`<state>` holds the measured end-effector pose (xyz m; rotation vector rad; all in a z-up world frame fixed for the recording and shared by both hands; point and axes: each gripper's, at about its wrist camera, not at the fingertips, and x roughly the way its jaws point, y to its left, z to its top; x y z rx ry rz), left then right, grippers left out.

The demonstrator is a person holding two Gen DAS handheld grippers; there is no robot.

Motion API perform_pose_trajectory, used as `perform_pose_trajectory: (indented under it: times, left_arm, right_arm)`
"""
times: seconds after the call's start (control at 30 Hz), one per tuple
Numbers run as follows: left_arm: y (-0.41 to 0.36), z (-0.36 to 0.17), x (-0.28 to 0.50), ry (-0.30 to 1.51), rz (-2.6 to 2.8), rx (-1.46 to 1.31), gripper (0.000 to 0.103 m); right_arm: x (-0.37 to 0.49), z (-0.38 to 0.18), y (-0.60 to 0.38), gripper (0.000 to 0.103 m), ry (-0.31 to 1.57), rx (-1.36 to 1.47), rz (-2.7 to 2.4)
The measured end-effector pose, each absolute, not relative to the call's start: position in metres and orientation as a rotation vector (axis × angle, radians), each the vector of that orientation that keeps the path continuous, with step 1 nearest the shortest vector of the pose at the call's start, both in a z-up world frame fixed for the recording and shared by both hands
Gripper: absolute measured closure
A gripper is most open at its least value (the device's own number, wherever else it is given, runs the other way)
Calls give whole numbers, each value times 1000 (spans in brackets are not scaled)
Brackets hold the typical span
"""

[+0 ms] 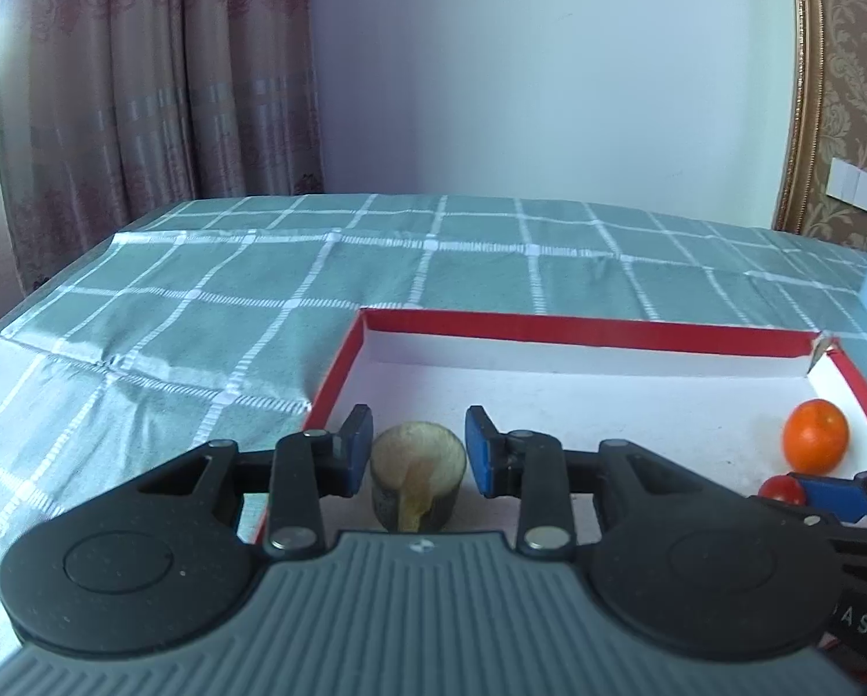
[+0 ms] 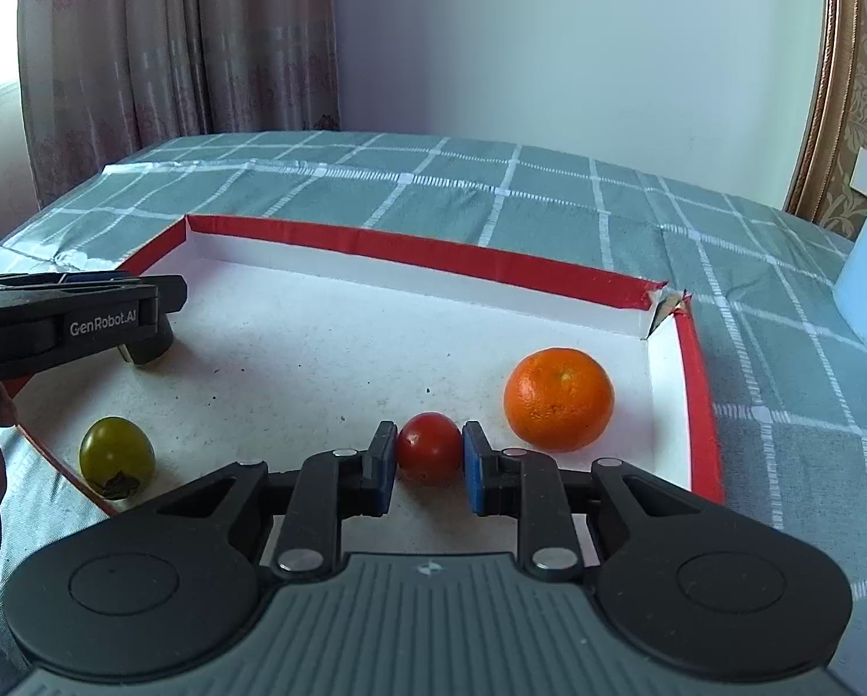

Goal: Organize fruits
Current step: 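Carry the log piece into the tray and open the left gripper while the right carries the cherry tomato in, then lower the cherry tomato into the tray and open the right gripper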

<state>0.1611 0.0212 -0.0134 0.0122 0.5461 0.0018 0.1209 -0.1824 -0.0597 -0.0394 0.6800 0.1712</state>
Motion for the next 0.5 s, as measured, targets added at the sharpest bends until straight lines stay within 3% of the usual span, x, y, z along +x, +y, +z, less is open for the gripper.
perform_pose_trajectory:
  times: [0.1, 0.17, 0.23, 0.5]
  left_arm:
    - [22, -11, 157, 517, 10, 5, 46]
    - [22, -8, 151, 481, 20, 13, 40]
    - [22, -7, 148, 466, 22, 14, 26]
    - [27, -1, 132, 423, 14, -12, 18]
  right_arm:
    - [121, -59, -180, 80, 677, -66, 169]
    - [121, -59, -180, 80, 680, -56, 168]
    - [122, -59, -181, 80, 681, -60, 172]
    - [123, -58, -177, 79, 683, -86, 168]
